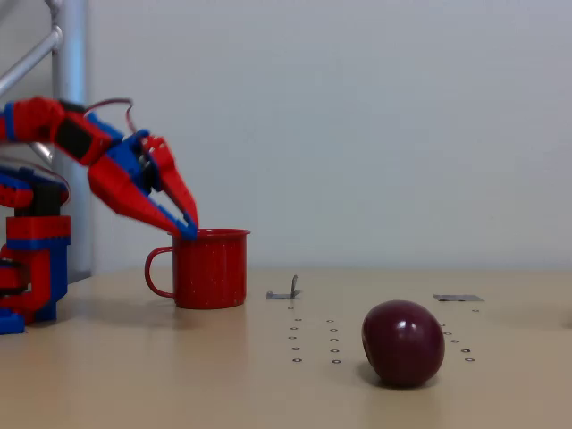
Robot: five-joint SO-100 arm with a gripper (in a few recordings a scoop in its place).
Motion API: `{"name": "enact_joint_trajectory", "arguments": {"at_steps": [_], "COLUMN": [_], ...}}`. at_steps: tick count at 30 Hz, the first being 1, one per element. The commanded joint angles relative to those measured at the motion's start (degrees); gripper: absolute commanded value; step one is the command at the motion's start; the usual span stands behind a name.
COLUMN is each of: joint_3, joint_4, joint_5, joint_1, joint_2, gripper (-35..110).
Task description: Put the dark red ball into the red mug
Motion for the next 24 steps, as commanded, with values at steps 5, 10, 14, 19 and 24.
{"name": "enact_joint_trajectory", "arguments": {"at_steps": [5,10,14,19,24], "joint_3": [-17.0,-21.4,-28.6,-33.1,-36.5], "joint_4": [-9.9,-14.7,-14.3,-13.2,-13.1], "joint_5": [-11.1,-22.2,-20.0,-15.6,-11.2], "joint_1": [6.0,9.1,10.2,9.8,9.8], "joint_2": [-19.3,-28.0,-33.7,-36.2,-39.3], "gripper": [19,45,43,42,39]}}
